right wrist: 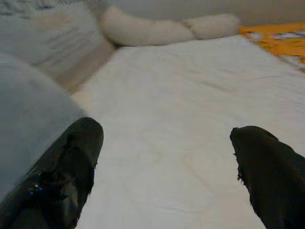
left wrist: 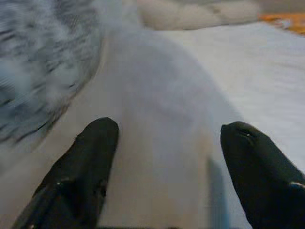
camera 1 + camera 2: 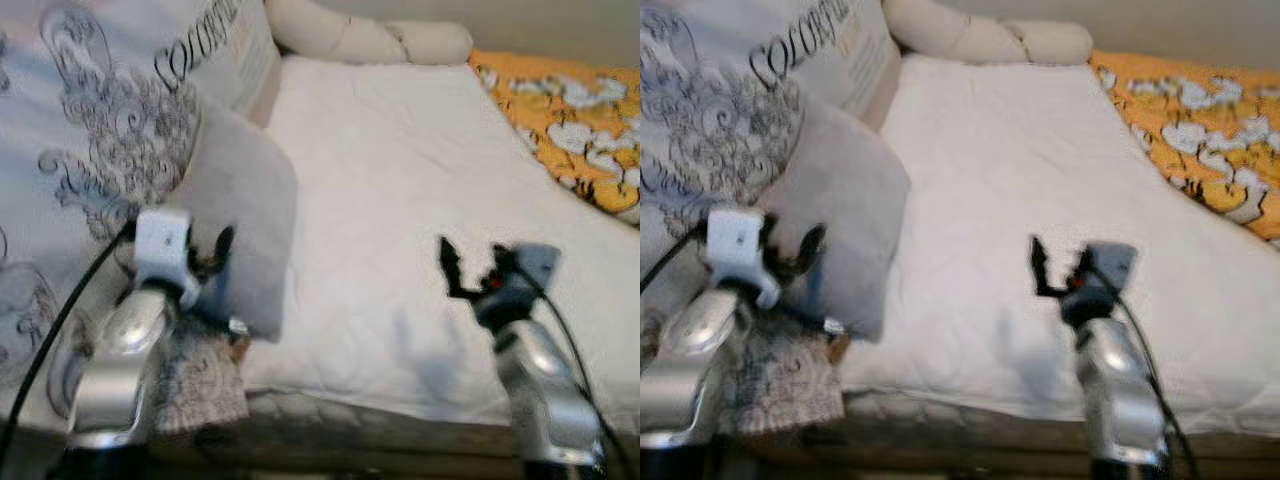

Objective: Clean up the room

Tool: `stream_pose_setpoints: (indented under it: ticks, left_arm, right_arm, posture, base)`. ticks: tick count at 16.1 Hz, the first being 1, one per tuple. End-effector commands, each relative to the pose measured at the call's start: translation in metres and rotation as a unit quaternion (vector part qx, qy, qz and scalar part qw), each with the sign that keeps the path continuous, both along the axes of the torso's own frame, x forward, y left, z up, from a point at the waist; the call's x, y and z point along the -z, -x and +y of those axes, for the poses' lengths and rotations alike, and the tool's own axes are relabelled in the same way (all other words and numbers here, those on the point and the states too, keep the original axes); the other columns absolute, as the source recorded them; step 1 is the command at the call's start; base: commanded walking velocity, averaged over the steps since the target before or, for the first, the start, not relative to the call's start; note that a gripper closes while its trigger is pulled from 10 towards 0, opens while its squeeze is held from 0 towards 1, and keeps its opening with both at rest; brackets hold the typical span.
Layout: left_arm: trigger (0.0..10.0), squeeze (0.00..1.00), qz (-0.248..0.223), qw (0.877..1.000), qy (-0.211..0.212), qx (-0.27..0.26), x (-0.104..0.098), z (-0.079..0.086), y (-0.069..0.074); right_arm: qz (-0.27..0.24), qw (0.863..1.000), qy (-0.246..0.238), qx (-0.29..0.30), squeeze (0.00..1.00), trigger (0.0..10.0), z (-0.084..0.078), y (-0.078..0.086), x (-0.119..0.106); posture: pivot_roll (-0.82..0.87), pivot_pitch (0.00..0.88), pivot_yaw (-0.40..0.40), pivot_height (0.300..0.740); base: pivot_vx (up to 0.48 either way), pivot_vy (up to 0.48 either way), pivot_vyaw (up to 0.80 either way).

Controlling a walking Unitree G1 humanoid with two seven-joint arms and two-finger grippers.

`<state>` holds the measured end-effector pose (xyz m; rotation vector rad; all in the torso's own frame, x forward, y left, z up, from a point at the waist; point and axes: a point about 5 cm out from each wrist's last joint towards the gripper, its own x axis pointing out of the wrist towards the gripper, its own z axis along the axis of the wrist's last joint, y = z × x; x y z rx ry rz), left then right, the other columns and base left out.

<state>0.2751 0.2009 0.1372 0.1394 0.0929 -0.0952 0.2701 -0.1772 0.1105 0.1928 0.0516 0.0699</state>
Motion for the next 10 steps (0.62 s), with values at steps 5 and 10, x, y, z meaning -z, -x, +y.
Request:
stream_pose_setpoints:
  ticks: [5,10]
  left_arm:
    - [10.0,1.00,0.024,1.000,-0.015,-0.012,0.011,-0.002,-0.002]
    - [10.0,1.00,0.032,0.999,-0.023,-0.016,0.017,0.001,0.000]
  right_arm:
    - [0.014,0.999,0.026,0.030,0.00,10.0,-0.006,0.000,0.001]
    - [0.041,0.998,0.026,0.033,0.00,10.0,-0.006,0.004,0.013]
  posture:
    - [-0.03,0.000,-0.013,0.740]
    - [-0.04,0.000,0.000,0.740]
  base:
    - [0.000,-0.480,0.00]
    - [0.000,-0.480,0.00]
